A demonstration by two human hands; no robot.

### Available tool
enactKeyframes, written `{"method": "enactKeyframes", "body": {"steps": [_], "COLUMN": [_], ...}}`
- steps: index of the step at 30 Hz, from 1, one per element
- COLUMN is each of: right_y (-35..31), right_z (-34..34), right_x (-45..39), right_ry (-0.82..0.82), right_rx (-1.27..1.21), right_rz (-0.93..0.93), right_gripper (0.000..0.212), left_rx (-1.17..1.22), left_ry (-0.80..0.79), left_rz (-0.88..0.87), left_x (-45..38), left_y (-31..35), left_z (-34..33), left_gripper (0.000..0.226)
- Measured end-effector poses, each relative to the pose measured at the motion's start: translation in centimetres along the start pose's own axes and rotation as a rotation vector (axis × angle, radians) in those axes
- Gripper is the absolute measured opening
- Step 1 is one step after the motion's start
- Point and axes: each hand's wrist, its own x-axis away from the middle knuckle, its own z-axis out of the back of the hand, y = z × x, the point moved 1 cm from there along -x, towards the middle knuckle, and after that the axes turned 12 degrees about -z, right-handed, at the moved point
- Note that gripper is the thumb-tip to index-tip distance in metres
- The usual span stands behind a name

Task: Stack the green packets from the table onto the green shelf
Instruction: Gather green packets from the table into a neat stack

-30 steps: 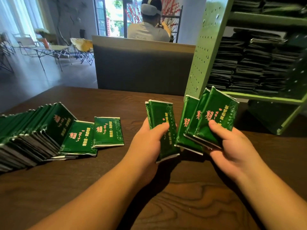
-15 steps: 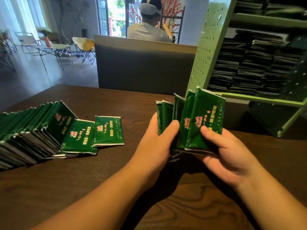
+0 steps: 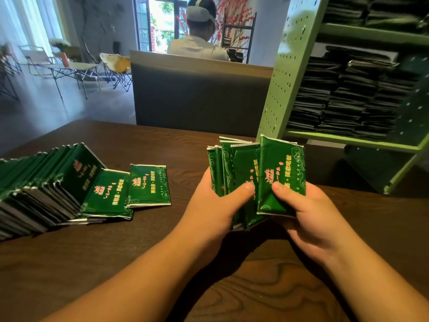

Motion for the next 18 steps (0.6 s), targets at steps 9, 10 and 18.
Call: {"method": "enactKeyframes", "body": {"steps": [9, 10, 18], "right_y": [0.0, 0.04, -0.23], "right_z": [0.0, -0.08, -0.34], "right_x": [0.24, 0.29, 0.75], "right_ry": [-0.093, -0.127, -0.092], "right_rx": [0.156, 0.169, 0.164], "right_rz": [0.039, 0.033, 0.067], "right_gripper": [0.048, 0.051, 0.041], "left_rx": [0.06, 0.072, -0.006], "left_ry": [-0.009, -0.028, -0.045], "left_rz": [0.066, 0.077, 0.024], "left_x": [-0.09, -0.09, -0.03], "left_y": [0.41, 0.46, 0.86], "left_z": [0.24, 0.23, 0.22], "left_gripper": [0.031, 0.034, 0.025]}}
